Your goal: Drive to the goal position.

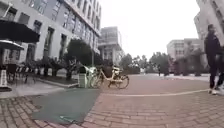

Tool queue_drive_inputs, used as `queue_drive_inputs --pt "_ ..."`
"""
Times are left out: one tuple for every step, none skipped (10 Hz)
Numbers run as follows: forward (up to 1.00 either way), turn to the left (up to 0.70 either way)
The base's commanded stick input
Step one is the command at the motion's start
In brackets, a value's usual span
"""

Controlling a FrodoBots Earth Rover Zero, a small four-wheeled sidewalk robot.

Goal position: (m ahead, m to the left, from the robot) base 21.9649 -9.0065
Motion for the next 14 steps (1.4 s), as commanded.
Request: queue_drive_inputs --pt "0.45 0.00" --pt "0.45 0.00" --pt "0.45 0.00" --pt "0.45 0.00" --pt "0.45 0.00" --pt "0.45 0.00" --pt "0.45 0.00" --pt "0.45 0.00" --pt "0.45 0.00" --pt "0.45 0.00" --pt "0.45 0.00" --pt "0.45 0.00" --pt "0.45 0.00" --pt "0.45 0.00"
